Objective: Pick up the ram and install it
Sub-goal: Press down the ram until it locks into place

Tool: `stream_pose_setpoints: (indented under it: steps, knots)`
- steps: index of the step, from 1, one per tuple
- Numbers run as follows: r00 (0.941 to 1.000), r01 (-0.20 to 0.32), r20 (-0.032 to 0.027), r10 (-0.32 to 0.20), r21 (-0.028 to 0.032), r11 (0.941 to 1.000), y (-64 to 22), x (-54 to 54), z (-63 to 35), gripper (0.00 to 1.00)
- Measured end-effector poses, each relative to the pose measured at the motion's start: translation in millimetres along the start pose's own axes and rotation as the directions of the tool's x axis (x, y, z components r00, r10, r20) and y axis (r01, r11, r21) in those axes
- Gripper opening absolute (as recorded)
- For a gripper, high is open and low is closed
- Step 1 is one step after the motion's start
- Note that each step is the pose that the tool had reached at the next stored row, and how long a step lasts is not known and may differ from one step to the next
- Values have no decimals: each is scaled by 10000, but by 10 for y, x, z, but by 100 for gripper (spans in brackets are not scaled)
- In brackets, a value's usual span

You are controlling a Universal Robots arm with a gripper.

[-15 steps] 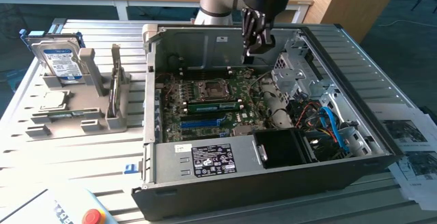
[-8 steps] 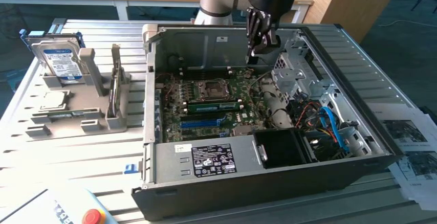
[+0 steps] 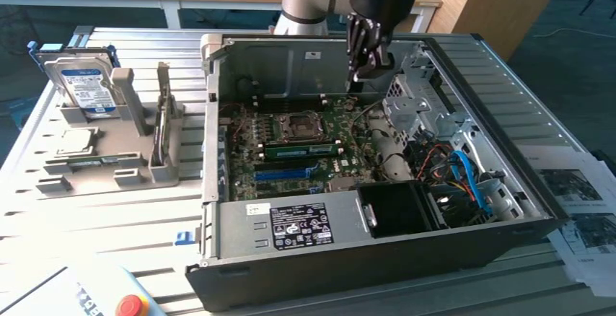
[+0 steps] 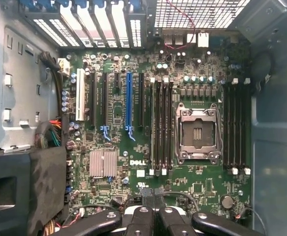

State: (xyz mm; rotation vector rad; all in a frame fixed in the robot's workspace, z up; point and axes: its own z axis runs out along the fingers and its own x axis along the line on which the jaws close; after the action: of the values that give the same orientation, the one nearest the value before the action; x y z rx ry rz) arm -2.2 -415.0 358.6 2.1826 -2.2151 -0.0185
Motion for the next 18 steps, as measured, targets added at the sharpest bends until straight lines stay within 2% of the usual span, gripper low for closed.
stream_pose_setpoints:
  steps: [18]
  knots:
    - [10000,-1,1,1,6,10000,-8,-4,272,10]
